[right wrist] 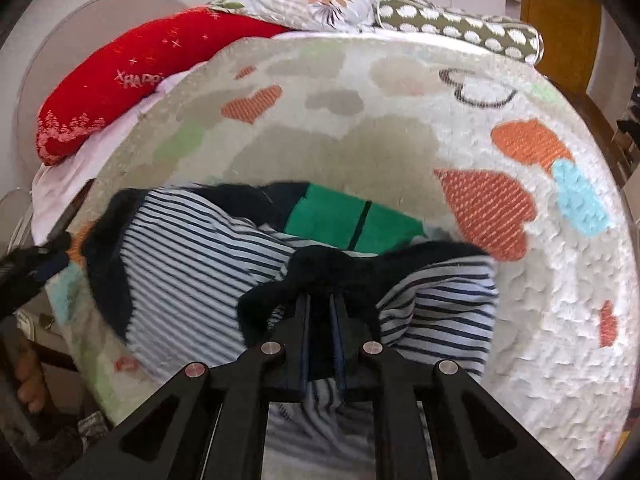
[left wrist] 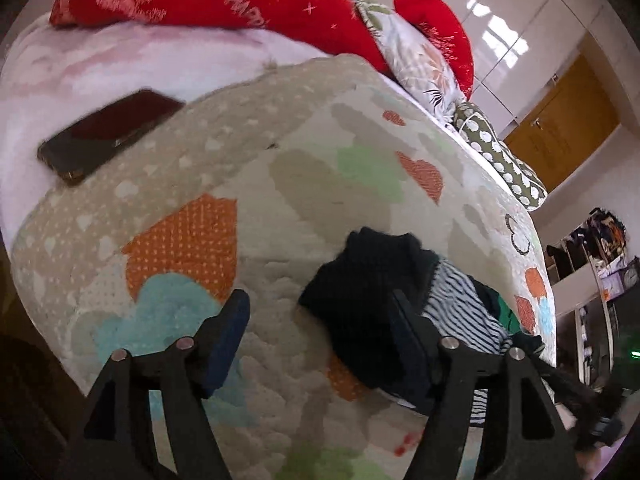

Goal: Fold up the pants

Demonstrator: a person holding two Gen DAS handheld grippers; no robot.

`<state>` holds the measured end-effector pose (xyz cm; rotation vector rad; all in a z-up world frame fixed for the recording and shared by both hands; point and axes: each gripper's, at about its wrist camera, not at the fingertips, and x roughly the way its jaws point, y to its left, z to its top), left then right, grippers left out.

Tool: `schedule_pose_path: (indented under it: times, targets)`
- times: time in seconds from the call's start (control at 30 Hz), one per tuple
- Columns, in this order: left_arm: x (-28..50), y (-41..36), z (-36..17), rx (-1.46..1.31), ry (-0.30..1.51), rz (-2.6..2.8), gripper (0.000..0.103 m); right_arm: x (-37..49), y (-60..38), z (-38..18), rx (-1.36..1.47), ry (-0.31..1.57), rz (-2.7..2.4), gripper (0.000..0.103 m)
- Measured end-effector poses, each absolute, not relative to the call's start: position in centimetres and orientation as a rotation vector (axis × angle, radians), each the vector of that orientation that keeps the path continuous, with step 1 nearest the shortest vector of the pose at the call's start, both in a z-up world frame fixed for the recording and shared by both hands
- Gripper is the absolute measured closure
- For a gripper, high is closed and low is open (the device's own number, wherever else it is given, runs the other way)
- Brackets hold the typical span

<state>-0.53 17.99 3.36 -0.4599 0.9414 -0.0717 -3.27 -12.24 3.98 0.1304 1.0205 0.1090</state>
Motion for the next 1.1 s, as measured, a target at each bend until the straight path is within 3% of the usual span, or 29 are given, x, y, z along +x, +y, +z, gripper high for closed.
schedule_pose_path:
  times: [0.1,0.13,0.2,0.23,0.27,0.3,0.43,0.5,0.67,0.83,0.93,1.03,1.07,1.1]
  targets:
    - [-0.1,17.4,1.5,-0.482,0.977,-0.115,0.034,-4.6,-11.5,7.1,0.100,0.951,0.116,0.092]
    - [-0.1,17.2,1.3,-0.469,0.975,-0.120,0.038,-4.8,-11.1,8.0,0.098,0.939,0.131,0.091]
    - [-0.4,16.8,1.5,-0.428,0.957,-0.123,0.051,-4.4,-9.9,9.1,0.112,0.939,0.180,0.084]
    - [-0.5,16.9,1.6,-0.438,0.951,-0.141,0.057,-3.9,-9.3,9.3,0.124,0.947,0.207,0.072]
    - [-0.7,17.1,1.8,-0.453,0.944,-0.156,0.057,-3.3,-8.4,9.5,0.143,0.959,0.242,0.060]
    - [-0.9,17.4,2.0,-0.455,0.936,-0.157,0.057,-2.5,-7.5,9.6,0.168,0.971,0.280,0.056]
    - [-1.6,18.6,2.9,-0.449,0.912,-0.140,0.057,1.2,-2.9,9.0,0.214,1.065,0.403,0.054]
    - [-2.1,19.2,3.2,-0.461,0.900,-0.152,0.056,3.2,-0.5,8.1,0.205,1.128,0.438,0.044]
    - [-3.0,20.6,3.5,-0.448,0.874,-0.134,0.056,7.8,4.2,5.3,0.168,1.288,0.424,0.039]
    - [-3.6,21.9,2.7,-0.461,0.883,-0.132,0.049,11.1,8.6,2.1,0.015,1.436,0.344,0.032]
    - [-3.7,22.3,2.3,-0.479,0.894,-0.143,0.046,11.7,11.7,0.4,-0.128,1.498,0.270,0.018]
    - [-3.9,22.1,2.3,-0.481,0.893,-0.165,0.046,11.5,13.6,-0.3,-0.259,1.507,0.217,0.018]
    - [-3.8,21.9,2.4,-0.474,0.889,-0.170,0.046,11.2,14.0,-0.1,-0.293,1.495,0.214,0.022]
    - [-3.9,21.6,2.5,-0.463,0.885,-0.176,0.046,10.9,14.0,0.1,-0.309,1.484,0.216,0.034]
